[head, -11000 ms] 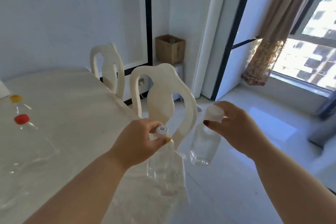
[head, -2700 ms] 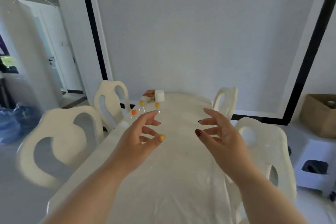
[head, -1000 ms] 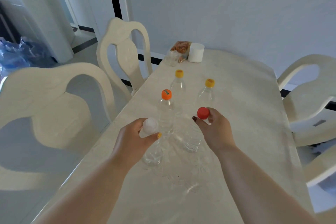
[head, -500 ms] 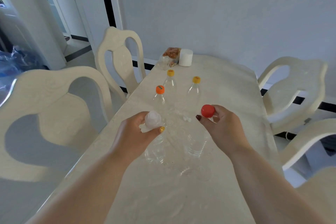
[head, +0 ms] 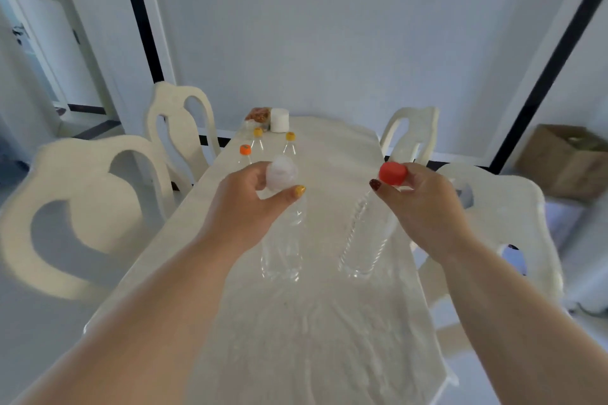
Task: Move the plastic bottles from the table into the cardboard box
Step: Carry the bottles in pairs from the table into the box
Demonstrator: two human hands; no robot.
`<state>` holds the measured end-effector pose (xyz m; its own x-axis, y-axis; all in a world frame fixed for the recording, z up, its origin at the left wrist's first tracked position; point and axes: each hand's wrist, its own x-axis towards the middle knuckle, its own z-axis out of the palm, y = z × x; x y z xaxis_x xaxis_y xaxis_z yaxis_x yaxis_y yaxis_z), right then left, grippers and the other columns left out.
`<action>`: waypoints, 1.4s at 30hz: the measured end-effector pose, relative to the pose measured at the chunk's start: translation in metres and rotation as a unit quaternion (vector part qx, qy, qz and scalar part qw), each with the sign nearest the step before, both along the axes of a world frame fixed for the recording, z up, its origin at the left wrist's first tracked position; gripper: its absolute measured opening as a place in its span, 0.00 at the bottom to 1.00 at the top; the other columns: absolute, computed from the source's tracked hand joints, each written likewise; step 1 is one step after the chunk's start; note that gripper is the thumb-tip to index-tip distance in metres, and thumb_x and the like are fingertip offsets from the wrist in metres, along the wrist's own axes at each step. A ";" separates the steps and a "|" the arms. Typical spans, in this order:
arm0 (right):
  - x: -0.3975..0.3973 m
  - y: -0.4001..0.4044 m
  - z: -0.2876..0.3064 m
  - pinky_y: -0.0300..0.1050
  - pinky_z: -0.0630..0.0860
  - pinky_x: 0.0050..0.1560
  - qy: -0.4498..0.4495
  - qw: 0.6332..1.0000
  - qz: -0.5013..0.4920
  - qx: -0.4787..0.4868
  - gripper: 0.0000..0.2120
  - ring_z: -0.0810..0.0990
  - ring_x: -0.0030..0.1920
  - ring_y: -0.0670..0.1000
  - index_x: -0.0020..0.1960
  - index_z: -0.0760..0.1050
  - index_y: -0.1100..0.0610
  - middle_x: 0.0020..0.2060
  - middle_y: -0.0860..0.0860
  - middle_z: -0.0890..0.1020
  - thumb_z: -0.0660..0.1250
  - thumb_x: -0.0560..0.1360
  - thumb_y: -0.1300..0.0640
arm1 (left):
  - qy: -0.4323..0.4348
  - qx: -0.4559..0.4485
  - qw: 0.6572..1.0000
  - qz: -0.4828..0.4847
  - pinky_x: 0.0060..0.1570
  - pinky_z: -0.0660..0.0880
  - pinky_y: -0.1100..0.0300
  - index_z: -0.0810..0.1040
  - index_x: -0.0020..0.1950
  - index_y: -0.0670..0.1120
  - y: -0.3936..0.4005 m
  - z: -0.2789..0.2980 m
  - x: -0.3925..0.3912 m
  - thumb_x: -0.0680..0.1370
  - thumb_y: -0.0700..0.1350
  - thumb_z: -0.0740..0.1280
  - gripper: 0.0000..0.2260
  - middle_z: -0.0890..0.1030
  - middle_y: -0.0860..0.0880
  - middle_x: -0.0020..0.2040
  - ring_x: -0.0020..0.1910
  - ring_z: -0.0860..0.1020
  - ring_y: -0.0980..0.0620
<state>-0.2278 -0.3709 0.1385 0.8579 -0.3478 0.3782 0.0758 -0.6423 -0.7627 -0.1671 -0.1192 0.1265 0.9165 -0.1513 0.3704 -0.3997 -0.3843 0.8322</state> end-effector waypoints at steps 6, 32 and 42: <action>-0.101 -0.035 0.032 0.35 0.70 0.44 -0.007 0.998 -0.053 -0.021 0.07 0.79 0.49 0.39 0.48 0.79 0.44 0.43 0.37 0.81 0.70 0.72 0.44 | -0.006 0.012 0.993 -0.121 0.49 0.70 0.77 0.82 0.47 0.61 -0.043 0.035 -0.073 0.71 0.56 0.76 0.07 0.85 0.67 0.47 0.51 0.80 0.68; -0.365 -0.422 0.067 0.46 0.79 0.38 0.042 0.962 -0.271 -0.014 0.05 0.81 0.38 0.47 0.43 0.77 0.43 0.42 0.43 0.83 0.72 0.72 0.44 | -0.004 0.004 0.921 -0.390 0.56 0.78 0.51 0.82 0.53 0.54 -0.507 0.056 -0.234 0.72 0.59 0.71 0.14 0.87 0.55 0.47 0.49 0.84 0.57; -0.323 -0.591 0.067 0.38 0.74 0.36 0.052 0.965 -0.257 -0.007 0.05 0.81 0.40 0.43 0.42 0.76 0.41 0.43 0.40 0.83 0.72 0.72 0.44 | -0.013 0.000 0.923 -0.385 0.47 0.71 0.78 0.81 0.59 0.56 -0.675 0.061 -0.198 0.67 0.66 0.69 0.25 0.86 0.61 0.50 0.52 0.81 0.65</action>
